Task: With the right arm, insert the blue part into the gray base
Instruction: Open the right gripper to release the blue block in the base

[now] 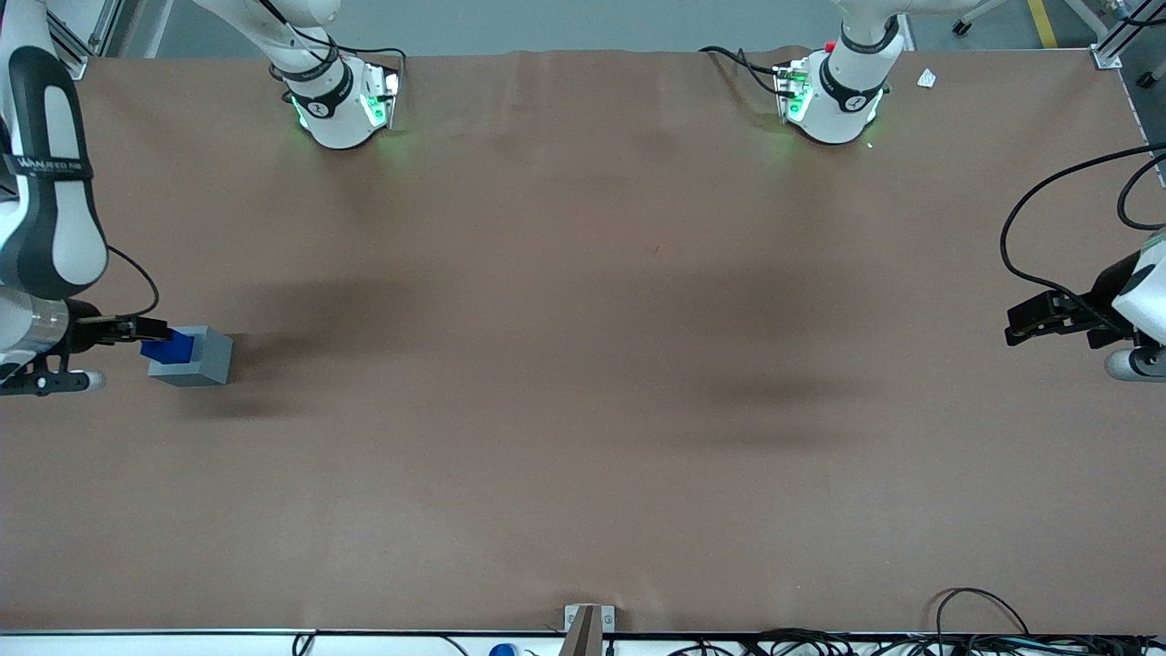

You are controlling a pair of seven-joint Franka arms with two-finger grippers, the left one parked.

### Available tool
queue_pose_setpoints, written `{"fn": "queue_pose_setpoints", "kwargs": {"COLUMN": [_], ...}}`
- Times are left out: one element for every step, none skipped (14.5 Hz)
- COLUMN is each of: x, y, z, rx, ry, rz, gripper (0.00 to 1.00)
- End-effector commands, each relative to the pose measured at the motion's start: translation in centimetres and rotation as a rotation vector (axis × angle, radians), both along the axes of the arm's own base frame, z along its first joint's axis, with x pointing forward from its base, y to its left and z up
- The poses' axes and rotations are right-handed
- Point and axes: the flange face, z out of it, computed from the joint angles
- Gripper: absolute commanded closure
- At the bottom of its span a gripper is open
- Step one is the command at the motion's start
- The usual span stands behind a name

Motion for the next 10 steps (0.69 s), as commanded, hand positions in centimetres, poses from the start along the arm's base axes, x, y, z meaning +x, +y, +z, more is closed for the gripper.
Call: {"fn": "queue_pose_setpoints", "kwargs": {"x": [-0.5, -0.7, -0.9, -1.2, -1.6, -1.9, -2.4, -2.7, -2.9, -3.3], "y": [3.0, 4.5, 5.8, 7.0, 8.0, 9.0, 9.7, 10.7, 11.7, 12.3], "z": [5.2, 6.3, 7.3, 8.4, 9.4, 10.6, 11.7, 12.8, 14.0, 15.3], "rx": [0.006, 0.002, -0.004, -0.006, -0.004, -0.004, -0.005, -0.008, -0.011, -0.011], "ry": [-0.051, -0.050, -0.047, -0.044, -0.046, -0.054, -0.056, -0.069, -0.089, -0.113], "rz": [0.023, 0.012, -0.019, -0.029, -0.016, -0.010, -0.015, -0.023, -0.018, -0.012], "gripper": [0.00, 0.00, 0.00, 0.00, 0.00, 0.00, 0.00, 0.00, 0.00, 0.00]}}
